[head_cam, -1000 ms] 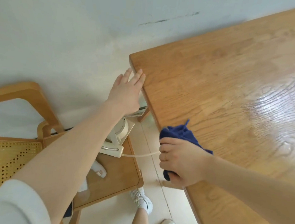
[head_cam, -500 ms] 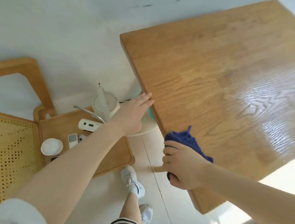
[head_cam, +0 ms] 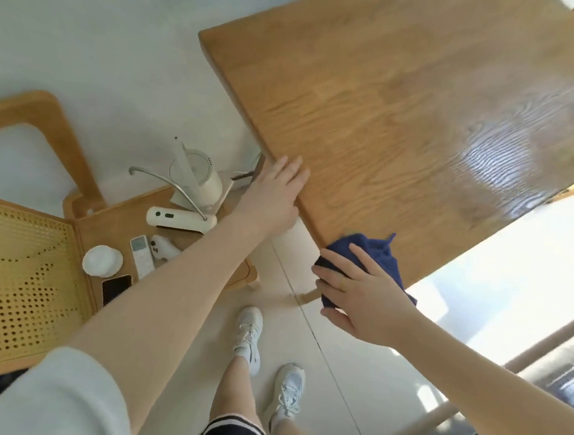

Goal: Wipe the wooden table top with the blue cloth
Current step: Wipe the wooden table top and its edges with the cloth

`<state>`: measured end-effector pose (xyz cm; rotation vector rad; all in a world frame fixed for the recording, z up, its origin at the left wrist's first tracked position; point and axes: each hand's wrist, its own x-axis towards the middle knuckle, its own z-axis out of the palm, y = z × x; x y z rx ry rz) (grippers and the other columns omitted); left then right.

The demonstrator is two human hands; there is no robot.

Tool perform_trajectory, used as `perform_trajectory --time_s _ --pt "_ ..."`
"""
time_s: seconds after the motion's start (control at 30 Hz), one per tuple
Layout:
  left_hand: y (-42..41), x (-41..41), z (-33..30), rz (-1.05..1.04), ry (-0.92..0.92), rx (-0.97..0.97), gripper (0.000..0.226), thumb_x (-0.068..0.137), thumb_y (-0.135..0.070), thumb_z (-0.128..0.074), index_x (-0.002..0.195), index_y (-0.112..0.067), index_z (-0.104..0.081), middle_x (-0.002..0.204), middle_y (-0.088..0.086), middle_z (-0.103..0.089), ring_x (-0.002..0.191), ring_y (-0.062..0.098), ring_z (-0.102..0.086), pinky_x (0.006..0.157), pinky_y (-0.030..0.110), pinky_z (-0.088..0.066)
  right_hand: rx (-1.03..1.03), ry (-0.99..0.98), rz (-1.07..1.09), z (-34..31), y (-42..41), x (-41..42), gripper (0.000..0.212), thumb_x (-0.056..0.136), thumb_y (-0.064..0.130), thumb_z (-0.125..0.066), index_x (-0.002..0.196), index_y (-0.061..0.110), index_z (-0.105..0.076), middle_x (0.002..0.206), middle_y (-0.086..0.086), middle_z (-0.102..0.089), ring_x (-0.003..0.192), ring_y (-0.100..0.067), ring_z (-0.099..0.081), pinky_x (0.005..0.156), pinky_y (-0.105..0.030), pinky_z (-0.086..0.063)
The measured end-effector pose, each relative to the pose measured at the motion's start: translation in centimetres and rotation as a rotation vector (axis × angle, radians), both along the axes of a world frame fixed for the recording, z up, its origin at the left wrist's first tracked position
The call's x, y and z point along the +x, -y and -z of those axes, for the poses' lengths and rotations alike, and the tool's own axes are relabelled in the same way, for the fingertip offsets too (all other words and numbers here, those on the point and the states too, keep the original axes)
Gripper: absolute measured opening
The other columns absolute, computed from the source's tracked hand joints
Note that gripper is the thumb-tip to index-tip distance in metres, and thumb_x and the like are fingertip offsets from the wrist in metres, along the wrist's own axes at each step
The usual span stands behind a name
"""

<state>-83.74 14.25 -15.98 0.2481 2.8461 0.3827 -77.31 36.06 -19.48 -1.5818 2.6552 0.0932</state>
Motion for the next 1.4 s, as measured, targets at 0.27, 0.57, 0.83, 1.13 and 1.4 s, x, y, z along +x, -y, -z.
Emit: perform_trajectory --time_s 0.27,0.57,0.83,1.13,1.4 --pt "0.0 2.2 0.9 0.148 0.024 -0.099 0.064 0.096 -0.014 -0.036 0.151 -0.025 -0.004 0.159 0.001 0.007 0.146 0.02 0.004 0.117 0.035 -0.004 0.005 -0.131 0.376 1.2 3.8 1.0 0.065 0.075 0.018 -0.063 0.137 0.017 -0.042 0.148 -0.007 -0.035 0.134 -0.033 -0.035 0.107 -0.046 -0.032" --pt "-1.3 2.6 0.5 0.127 -0.01 -0.105 0.055 0.099 -0.031 -0.028 0.151 -0.019 -0.011 0.158 0.012 -0.003 0.145 0.028 -0.004 0.117 0.04 -0.009 -0.217 0.01 1.005 1.4 1.0 8.0 0.054 0.091 0.034 -0.046 0.14 0.013 -0.033 0.148 -0.02 -0.029 0.134 -0.035 -0.028 0.097 -0.049 -0.039" --pt "-3.6 2.3 0.5 0.285 -0.022 0.005 0.056 0.097 -0.022 -0.035 0.15 -0.016 -0.018 0.158 0.013 -0.003 0.145 0.026 -0.004 0.117 0.038 -0.005 -0.712 0.303 1.394 1.0 4.4 6.4 0.062 0.098 0.031 -0.036 0.148 0.014 -0.004 0.155 -0.01 0.014 0.142 -0.024 0.009 0.113 -0.028 -0.001" --pt "-5.9 0.7 -0.3 0.255 0.053 -0.038 0.061 0.097 -0.044 -0.035 0.15 -0.02 -0.016 0.158 0.014 0.0 0.144 0.031 -0.005 0.117 0.043 -0.009 -0.798 0.311 1.676 -1.0 3.9 2.9 0.069 0.096 0.037 -0.039 0.148 0.012 -0.001 0.156 -0.006 0.006 0.142 -0.023 0.003 0.116 -0.038 -0.012" --pt "-8.8 -1.5 0.1 0.362 0.017 -0.059 0.059 0.097 -0.043 -0.035 0.15 -0.025 -0.015 0.159 0.007 -0.003 0.144 0.03 -0.005 0.116 0.043 -0.011 -0.85 0.385 1.85 -0.2 1.6 -2.6 0.078 0.092 0.051 -0.04 0.148 0.022 0.007 0.155 -0.004 0.019 0.142 -0.027 0.006 0.115 -0.046 -0.015"
